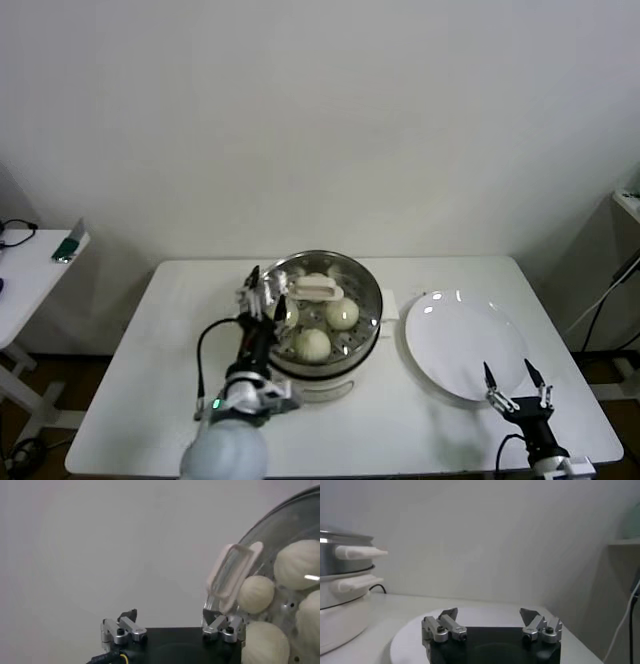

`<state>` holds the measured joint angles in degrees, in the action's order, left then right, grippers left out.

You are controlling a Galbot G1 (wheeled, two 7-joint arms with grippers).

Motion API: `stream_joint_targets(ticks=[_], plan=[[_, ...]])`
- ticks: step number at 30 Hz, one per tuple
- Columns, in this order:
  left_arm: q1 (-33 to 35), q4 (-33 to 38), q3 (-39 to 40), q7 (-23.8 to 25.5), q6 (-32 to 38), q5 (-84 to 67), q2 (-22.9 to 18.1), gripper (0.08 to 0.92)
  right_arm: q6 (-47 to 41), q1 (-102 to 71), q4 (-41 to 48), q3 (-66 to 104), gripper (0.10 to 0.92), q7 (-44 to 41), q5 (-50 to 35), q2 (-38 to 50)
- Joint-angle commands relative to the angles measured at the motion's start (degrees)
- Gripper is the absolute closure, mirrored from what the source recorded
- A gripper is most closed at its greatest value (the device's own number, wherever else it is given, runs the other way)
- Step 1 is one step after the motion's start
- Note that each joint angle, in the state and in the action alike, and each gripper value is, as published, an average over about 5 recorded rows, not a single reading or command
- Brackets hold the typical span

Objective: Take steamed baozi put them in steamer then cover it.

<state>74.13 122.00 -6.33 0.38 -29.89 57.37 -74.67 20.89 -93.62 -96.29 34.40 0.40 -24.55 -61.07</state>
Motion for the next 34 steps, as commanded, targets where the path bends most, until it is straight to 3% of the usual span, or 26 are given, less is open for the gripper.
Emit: stream_joint_targets(ticks=[1, 5, 12, 22, 34], plan=[[7.13, 2.99, -12.68, -10.2, 12.03, -27.31, 3.52, 0.177, 1.88, -0.27, -0.18, 0.1, 0.203, 0.4, 0.42, -0.85], [11.95, 1.23, -24.16, -11.37, 20.26, -47.91, 2.38, 0.177, 2.62, -0.44, -0.11, 0.03, 0.203, 0.42, 0.15, -0.9], [17.68, -4.4, -36.64, -9.49, 31.68, -70.74, 5.72, 0.177, 2.92, -0.41, 0.31, -0.48, 0.203, 0.33, -0.73, -1.12], [20.47, -13.53, -33.3, -4.16, 39.42, -75.07, 5.69, 0.177, 2.97, -0.1, 0.49, -0.84, 0.203, 0.38, -1.3, -1.01], [20.74, -15.22, -30.47, -3.09, 40.69, -73.9, 4.46, 0.177, 2.78, 0.18, 0.69, -1.1, 0.203, 0.5, -2.49, -0.33]])
